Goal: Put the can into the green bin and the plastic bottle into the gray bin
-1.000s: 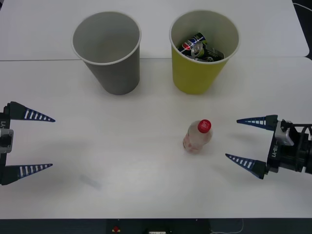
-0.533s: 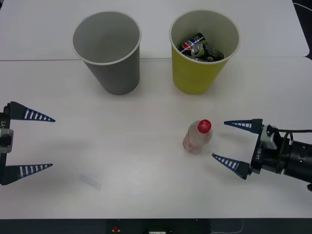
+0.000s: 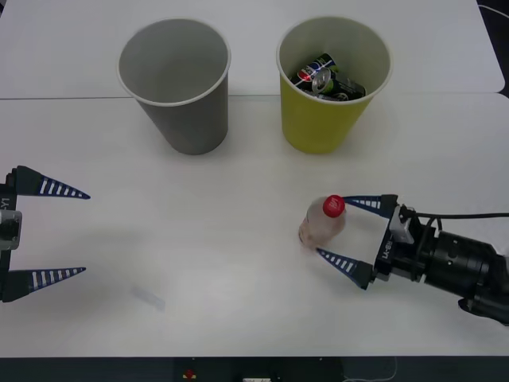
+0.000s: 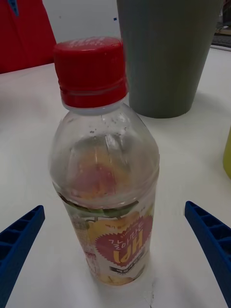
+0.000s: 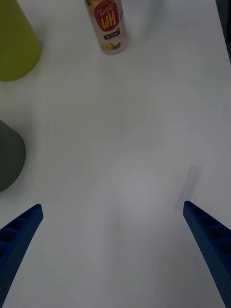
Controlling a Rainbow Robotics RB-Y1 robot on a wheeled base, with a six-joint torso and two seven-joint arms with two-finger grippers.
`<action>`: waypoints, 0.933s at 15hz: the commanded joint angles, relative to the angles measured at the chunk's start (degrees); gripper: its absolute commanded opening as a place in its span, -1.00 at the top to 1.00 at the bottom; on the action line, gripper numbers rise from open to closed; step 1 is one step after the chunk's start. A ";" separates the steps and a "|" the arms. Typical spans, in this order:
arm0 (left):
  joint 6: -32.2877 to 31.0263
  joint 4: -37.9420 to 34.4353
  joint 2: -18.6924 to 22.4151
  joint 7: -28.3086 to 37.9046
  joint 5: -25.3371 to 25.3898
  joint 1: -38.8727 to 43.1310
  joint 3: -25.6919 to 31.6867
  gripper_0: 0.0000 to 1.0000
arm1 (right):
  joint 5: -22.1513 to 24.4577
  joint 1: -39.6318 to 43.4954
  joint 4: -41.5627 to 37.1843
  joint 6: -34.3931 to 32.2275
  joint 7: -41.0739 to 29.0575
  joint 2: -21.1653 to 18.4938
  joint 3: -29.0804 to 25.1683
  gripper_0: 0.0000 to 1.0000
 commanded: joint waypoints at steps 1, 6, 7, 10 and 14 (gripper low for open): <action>0.00 0.00 0.00 0.00 0.00 0.00 0.00 -1.00 | 2.51 -0.76 -0.01 0.99 -0.41 2.35 0.40 -1.00; 0.00 0.00 0.00 0.00 0.00 0.00 0.00 -1.00 | 7.08 -1.46 -0.01 2.39 -1.47 6.04 0.49 -1.00; 0.00 0.00 0.00 0.00 0.00 0.00 0.00 -1.00 | 7.69 -1.55 -0.01 2.66 -1.64 6.40 0.49 -1.00; 0.00 0.00 0.00 0.00 0.00 0.00 0.00 -1.00 | 8.92 -1.64 -0.01 3.10 -1.90 7.45 0.49 -0.72; 0.00 0.00 0.00 0.00 0.00 0.00 0.00 -1.00 | 9.27 -1.64 -0.01 3.10 -2.26 7.71 0.57 1.00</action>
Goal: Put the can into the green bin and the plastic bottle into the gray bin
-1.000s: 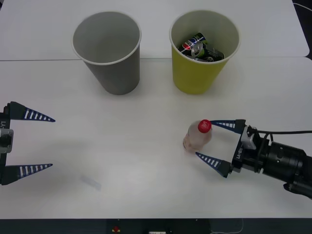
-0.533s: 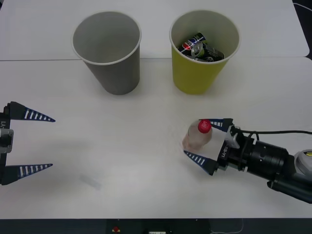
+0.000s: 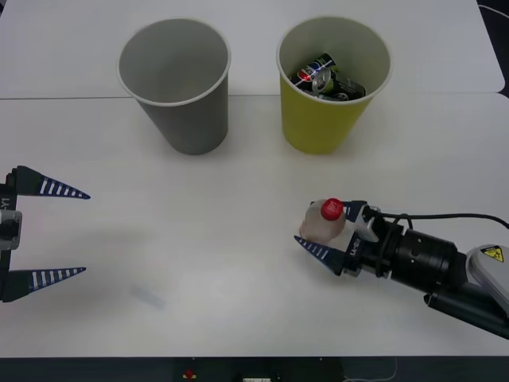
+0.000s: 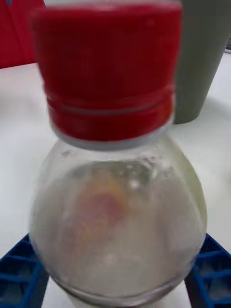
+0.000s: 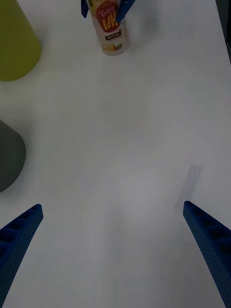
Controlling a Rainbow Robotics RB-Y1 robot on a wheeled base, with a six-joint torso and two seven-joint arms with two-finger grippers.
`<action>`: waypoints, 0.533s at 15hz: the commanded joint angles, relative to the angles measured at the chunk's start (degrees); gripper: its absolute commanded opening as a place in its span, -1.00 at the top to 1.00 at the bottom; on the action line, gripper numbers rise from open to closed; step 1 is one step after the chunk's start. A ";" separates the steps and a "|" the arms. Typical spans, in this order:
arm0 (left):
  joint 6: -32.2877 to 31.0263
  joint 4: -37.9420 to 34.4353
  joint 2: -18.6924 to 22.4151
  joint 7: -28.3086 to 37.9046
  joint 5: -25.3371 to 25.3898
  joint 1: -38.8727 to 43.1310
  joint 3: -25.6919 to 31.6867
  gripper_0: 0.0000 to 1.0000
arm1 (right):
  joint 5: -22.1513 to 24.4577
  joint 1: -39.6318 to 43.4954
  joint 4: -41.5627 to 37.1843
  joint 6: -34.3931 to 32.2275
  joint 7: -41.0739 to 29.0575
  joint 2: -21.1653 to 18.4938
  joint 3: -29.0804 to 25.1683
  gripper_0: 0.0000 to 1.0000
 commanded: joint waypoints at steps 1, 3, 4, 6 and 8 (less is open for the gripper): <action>0.00 0.00 0.00 0.00 0.00 0.00 0.00 -1.00 | 0.01 0.03 -0.01 -0.01 -0.29 -0.03 0.14 1.00; 0.00 0.00 0.00 0.00 0.00 0.00 0.00 -1.00 | 0.01 -0.06 -0.01 -0.18 -0.29 -0.03 0.05 1.00; 0.00 0.00 0.00 0.00 0.00 0.00 0.00 -1.00 | 0.01 -0.06 -0.01 -0.27 -0.46 -0.12 0.14 1.00; 0.00 0.00 0.00 0.00 0.00 0.00 0.00 -1.00 | -0.26 -0.24 -0.10 -0.71 -0.73 -0.64 0.05 1.00; 0.00 0.00 0.00 0.00 0.00 0.00 0.00 -1.00 | -0.34 -0.15 -1.41 -0.97 -1.34 -1.87 0.05 1.00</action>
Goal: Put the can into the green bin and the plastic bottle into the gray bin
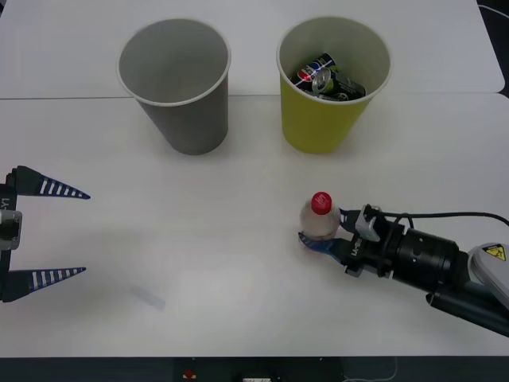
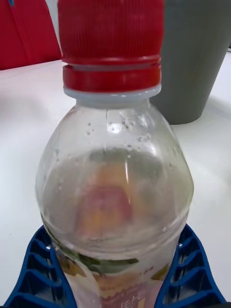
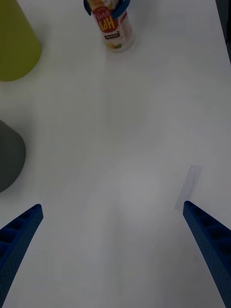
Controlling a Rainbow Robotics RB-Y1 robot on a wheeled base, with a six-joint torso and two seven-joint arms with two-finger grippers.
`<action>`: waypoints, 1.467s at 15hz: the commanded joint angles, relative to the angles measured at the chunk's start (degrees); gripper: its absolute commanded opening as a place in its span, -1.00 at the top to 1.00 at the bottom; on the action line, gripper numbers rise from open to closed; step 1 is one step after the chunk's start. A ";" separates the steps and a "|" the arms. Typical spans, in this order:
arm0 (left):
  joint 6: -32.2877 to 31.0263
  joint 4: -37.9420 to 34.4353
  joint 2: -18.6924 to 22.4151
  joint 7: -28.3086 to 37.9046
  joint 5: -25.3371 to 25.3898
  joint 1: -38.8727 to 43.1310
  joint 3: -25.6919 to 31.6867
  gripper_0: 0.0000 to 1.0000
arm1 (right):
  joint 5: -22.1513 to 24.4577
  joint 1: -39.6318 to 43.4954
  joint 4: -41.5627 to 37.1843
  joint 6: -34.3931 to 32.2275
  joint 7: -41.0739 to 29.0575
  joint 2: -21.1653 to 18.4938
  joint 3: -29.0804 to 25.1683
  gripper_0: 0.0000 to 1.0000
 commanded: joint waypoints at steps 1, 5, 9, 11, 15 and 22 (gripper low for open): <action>0.00 0.00 0.00 0.00 0.00 0.00 0.00 -1.00 | -0.11 0.16 -2.26 -0.34 -1.89 -2.05 0.07 1.00; 0.00 0.00 0.00 0.00 0.00 0.00 0.00 -1.00 | 0.07 1.39 -10.35 -0.60 -14.28 -7.85 -0.02 1.00; 0.00 0.00 0.00 0.00 0.00 0.00 0.00 -1.00 | 3.41 1.74 -17.46 -0.87 -27.73 -13.21 -2.04 1.00; 0.00 0.00 0.00 0.00 0.00 0.00 0.00 -1.00 | 6.66 2.89 -21.95 -1.74 -35.99 -14.97 -5.03 1.00; 0.00 0.00 0.00 0.00 0.00 0.00 0.00 -1.00 | 12.46 3.59 -29.68 -3.59 -52.34 -15.58 -10.12 1.00; 0.00 0.00 0.00 0.00 0.00 0.00 0.00 -1.00 | 22.83 1.13 -42.43 -8.16 -83.54 -15.49 -19.26 1.00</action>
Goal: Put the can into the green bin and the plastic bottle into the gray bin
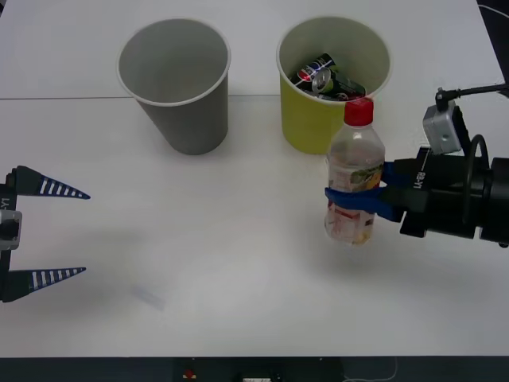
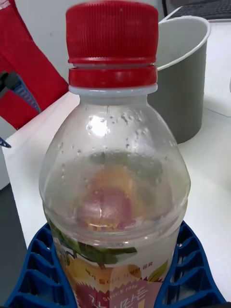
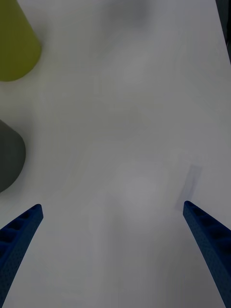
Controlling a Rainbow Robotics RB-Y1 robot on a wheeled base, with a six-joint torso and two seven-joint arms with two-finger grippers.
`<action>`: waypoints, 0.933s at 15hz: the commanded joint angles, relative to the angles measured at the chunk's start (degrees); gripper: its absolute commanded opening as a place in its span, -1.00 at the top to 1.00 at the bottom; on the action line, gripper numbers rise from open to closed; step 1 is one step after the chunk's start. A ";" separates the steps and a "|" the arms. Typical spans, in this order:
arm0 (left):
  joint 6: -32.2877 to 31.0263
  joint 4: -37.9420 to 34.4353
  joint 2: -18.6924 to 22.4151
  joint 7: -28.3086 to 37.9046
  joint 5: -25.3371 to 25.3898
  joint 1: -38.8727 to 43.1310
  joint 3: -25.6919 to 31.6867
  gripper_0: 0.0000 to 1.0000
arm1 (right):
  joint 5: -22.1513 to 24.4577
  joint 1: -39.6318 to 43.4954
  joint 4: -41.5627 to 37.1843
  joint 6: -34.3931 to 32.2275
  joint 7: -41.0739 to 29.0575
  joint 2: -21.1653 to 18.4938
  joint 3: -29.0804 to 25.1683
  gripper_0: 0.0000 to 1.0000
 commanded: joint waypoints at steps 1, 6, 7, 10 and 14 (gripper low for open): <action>0.00 0.00 0.00 0.00 0.00 0.00 0.00 -1.00 | 0.72 -3.00 -1.64 -0.25 -7.68 -0.16 -1.01 1.00; 0.00 0.00 0.00 0.00 0.00 0.00 0.00 -1.00 | 8.36 -14.68 -1.64 -7.45 -17.35 0.28 -1.10 1.00; 0.00 0.00 0.00 0.00 0.00 0.00 0.00 -1.00 | 9.50 -16.44 -1.46 -8.86 -17.43 0.89 -1.10 1.00; 0.00 0.00 0.00 0.00 0.00 0.00 0.00 -1.00 | 13.72 -24.88 0.47 -13.96 -17.43 4.50 0.40 1.00; 0.00 0.00 0.00 0.00 0.00 0.00 0.00 -1.00 | 16.54 -35.51 6.18 -15.80 -17.43 6.34 5.67 1.00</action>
